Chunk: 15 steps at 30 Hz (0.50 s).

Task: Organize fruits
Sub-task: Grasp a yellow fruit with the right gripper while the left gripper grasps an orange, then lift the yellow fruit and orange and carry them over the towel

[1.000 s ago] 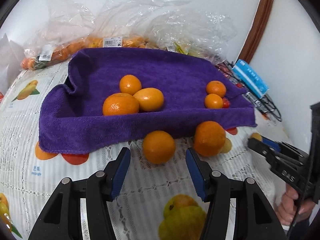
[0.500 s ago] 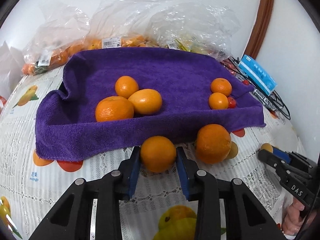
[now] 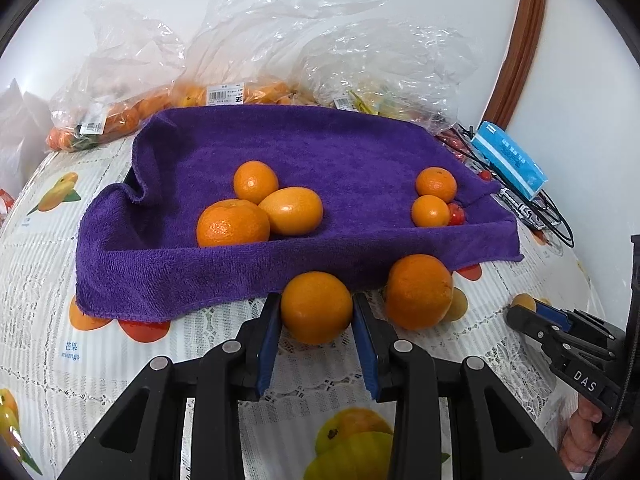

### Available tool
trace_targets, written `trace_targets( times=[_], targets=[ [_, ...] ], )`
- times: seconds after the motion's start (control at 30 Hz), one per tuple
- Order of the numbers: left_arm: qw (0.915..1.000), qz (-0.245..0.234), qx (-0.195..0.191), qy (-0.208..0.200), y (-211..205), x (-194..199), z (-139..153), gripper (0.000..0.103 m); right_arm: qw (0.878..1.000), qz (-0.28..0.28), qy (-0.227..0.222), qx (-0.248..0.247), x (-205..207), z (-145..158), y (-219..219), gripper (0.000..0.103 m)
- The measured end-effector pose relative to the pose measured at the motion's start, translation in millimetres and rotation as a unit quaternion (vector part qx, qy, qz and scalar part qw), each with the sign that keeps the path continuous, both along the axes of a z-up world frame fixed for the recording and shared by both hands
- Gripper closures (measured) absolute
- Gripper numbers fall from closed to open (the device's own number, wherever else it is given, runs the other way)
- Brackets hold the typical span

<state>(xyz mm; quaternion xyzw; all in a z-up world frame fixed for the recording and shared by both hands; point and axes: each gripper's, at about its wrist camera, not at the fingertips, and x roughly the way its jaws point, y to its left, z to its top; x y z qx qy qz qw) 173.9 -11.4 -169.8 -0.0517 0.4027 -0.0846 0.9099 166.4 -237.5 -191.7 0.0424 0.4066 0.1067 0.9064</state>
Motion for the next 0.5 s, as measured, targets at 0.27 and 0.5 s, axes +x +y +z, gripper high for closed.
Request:
trace_targets(
  times=[0.27, 0.5],
  targets=[
    [0.9999, -0.003, -0.010, -0.008, 2, -6, 5, 0.070, 1.000, -0.003, 0.000, 0.000, -1, 0, 1, 0.075],
    [0.9994, -0.001, -0.033, -0.011, 8, -13, 7, 0.070, 1.000, -0.002, -0.003, -0.013, -3, 1, 6, 0.075]
  ],
)
